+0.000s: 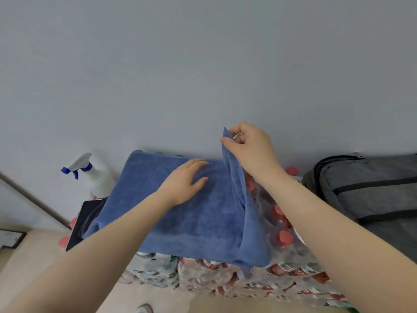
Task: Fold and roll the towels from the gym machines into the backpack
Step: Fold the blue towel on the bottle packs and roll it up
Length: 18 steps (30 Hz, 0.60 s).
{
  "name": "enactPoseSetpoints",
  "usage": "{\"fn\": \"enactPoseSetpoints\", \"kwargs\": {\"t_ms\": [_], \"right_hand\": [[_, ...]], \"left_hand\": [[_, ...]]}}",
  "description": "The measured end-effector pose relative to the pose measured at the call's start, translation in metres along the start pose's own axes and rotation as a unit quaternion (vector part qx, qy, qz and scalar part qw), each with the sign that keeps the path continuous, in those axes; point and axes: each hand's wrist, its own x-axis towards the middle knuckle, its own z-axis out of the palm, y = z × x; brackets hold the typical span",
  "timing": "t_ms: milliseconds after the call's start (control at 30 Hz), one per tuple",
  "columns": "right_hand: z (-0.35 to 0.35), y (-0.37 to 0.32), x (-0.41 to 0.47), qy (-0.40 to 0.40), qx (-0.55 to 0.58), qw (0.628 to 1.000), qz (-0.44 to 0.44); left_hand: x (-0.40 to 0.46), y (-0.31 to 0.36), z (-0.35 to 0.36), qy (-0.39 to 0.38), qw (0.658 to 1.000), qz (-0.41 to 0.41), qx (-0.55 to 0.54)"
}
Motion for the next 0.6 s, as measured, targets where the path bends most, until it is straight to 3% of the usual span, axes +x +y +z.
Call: {"fn": "enactPoseSetpoints", "kwargs": {"t_ms": [133, 300, 400, 500, 600], "right_hand": [[0.05, -0.038, 0.016, -0.031, 0.073, 0.997, -0.015], [0.125, -0.055, 0.034, -0.066, 0.026, 0.997, -0.014], [0.171, -0.051, 0.037, -0.127, -0.033, 0.991, -0.001], [0.207, -0.047, 0.035, -0.248, -0.111, 0.962, 0.034], [0.217, -0.04, 0.039, -0.233, -0.166, 0.958, 0.009]], "left_hand": [[-0.015, -0.042, -0.04, 0.082, 0.984, -0.093, -0.124], [-0.034, -0.099, -0.08, 0.161, 0.95, -0.196, -0.182], [-0.041, -0.137, -0.089, 0.135, 0.937, -0.255, -0.198], [-0.041, -0.173, -0.091, 0.103, 0.913, -0.298, -0.257], [-0.035, -0.2, -0.085, 0.049, 0.889, -0.334, -0.309]]}}
